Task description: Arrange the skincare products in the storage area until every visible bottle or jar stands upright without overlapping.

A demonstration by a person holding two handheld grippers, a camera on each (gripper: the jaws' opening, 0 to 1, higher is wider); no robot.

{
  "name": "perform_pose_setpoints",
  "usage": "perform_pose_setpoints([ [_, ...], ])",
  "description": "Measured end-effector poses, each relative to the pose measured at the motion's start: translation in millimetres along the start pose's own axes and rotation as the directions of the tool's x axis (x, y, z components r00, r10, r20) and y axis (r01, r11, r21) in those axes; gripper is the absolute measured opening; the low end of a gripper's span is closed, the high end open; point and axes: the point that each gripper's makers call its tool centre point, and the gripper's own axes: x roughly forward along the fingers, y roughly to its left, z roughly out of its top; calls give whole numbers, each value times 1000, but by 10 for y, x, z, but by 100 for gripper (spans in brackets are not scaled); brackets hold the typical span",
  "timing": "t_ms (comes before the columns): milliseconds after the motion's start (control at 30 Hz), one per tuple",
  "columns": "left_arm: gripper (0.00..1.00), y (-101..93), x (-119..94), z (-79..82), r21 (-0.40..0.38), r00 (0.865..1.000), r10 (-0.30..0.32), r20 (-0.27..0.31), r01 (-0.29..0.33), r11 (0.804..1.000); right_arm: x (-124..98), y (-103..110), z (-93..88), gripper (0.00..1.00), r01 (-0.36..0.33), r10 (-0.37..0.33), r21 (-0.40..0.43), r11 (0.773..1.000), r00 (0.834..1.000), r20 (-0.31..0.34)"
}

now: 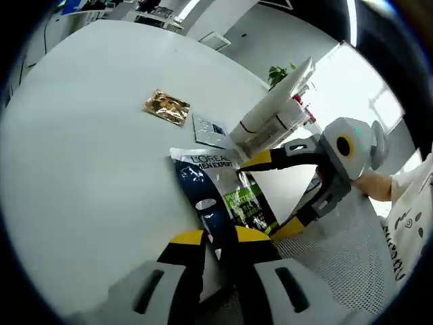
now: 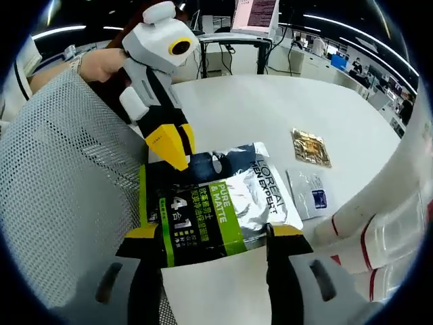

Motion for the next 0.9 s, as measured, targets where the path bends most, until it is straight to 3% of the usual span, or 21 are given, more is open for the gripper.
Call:
perform_pose_setpoints([
  [67,18,18,-12,90,82,1000,17,0,-17,996,1,-8,3,62,-2,2,-3,1000,1000,-1],
  [100,18,-19,-1,148,153,1000,6,10,-8,988,2,-14,5,62,-6,6,-7,1000,1000,-1],
  [200,18,-134,76,211,259,1000,-23,-18,27,966,4,-13,2,62,-13,13,-16,1000,1000,-6],
  [333,21,-128,244,284,387,999,-17,-42,32,921,5,-20,2,62,-13,13,-17,1000,1000,-6],
  [400,21,-119,324,267,394,997,-12,-73,40,918,6,-24,2,62,-12,12,-14,1000,1000,-4],
  [467,21,-81,375,256,447,995,14,-97,31,894,1,-21,2,62,-10,10,-15,1000,1000,-3],
  [533,21,-47,402,231,470,992,35,-118,25,883,-28,1,27,63,-9,9,-12,1000,1000,6],
  [667,20,-89,404,262,473,993,35,-109,20,881,-58,134,70,70,-33,33,-6,999,999,31],
  [767,20,-60,415,264,484,993,48,-109,11,875,-27,143,48,73,5,-5,-89,996,1000,6],
  [900,20,-66,417,265,488,993,51,-108,8,873,38,222,27,74,-10,9,-104,994,1000,-15],
])
